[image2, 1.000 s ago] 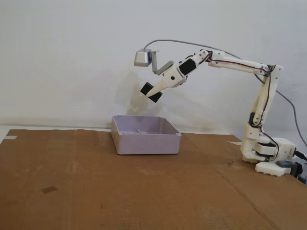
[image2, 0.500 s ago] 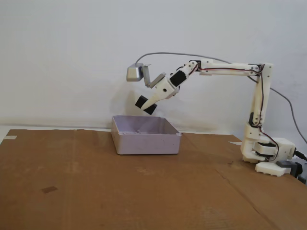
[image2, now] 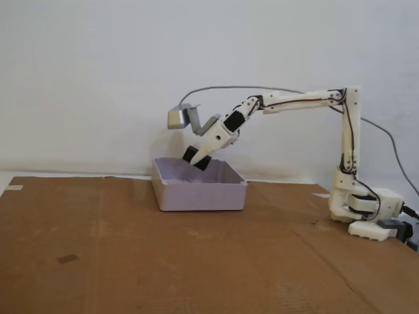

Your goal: Grasp a block and put it in the box.

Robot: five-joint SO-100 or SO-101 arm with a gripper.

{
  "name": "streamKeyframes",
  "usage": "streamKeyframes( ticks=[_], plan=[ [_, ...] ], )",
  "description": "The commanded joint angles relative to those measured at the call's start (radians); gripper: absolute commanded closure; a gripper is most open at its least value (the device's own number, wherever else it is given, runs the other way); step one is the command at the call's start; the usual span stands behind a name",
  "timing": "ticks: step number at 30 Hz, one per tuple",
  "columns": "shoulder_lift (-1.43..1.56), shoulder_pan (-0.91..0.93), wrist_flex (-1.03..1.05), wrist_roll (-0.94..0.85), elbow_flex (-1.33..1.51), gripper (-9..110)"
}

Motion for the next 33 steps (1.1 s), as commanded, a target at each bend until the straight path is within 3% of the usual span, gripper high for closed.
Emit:
streamKeyframes(
  ticks=[1,33],
  plan=[
    [0.037,0.021,-0.052,-0.009,-0.115,101],
    [0.034,0.017,-0.041,-0.009,0.064,101]
  ],
)
